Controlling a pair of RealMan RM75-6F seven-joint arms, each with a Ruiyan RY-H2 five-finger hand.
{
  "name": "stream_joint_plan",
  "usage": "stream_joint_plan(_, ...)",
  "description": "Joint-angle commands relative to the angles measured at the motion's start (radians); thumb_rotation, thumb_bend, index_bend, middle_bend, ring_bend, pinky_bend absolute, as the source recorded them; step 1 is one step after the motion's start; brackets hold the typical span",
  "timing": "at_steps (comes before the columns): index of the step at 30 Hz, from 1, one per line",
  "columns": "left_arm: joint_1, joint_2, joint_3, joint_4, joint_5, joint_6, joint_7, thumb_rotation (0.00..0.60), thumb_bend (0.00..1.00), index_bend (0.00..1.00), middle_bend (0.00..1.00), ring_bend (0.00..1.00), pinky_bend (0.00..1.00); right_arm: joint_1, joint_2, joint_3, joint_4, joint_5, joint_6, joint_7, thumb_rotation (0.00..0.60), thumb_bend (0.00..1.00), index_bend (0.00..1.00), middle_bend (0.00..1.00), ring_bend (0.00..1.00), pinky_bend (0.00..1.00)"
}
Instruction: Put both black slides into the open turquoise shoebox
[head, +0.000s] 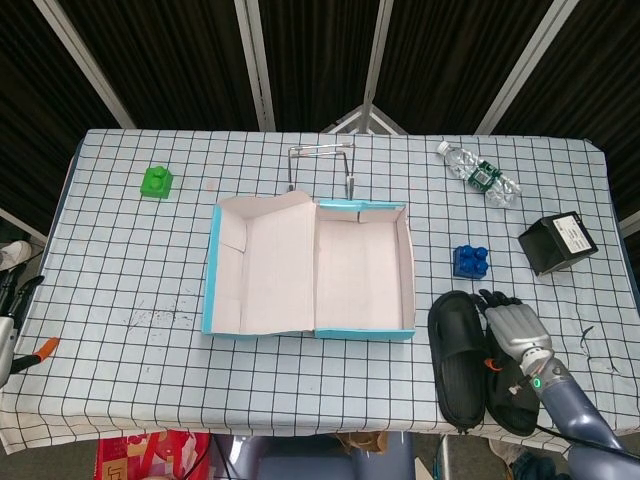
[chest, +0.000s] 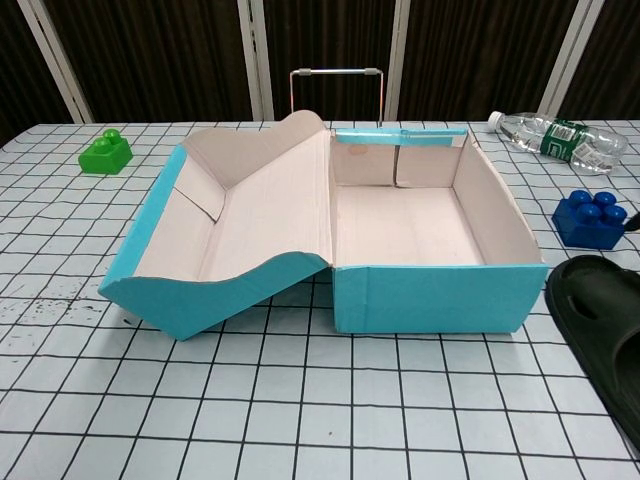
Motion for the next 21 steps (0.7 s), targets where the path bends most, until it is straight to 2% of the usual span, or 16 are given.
stream_joint_plan(1,-0.003,-0.002,-0.002,0.002,-0.004,-0.005,0.002,0.600,0.26,0.15,0.00,0.01,0.13,0.149,-0.031,-0.035,0.003,0.195,-0.056,-0.100,0.600,0.19,0.05,0.01,0.00,0.14)
stream_joint_plan(9,-0.008,-0.008,0.000,0.005,-0.009,-0.017,0.022,0.600,0.26,0.15,0.00,0.01,0.13,0.351,-0.091,-0.114,0.075,0.455,-0.108,-0.164,0.600,0.19,0.05,0.01,0.00,0.14)
stream_joint_plan(21,-0.014,-0.018,-0.002,0.010,-0.020,-0.029,0.048,0.600,0.26,0.14,0.00,0.01,0.13,0.541,-0.161,-0.235,0.182,0.672,-0.137,-0.218,0.600,0.19,0.05,0.01,0.00,0.12)
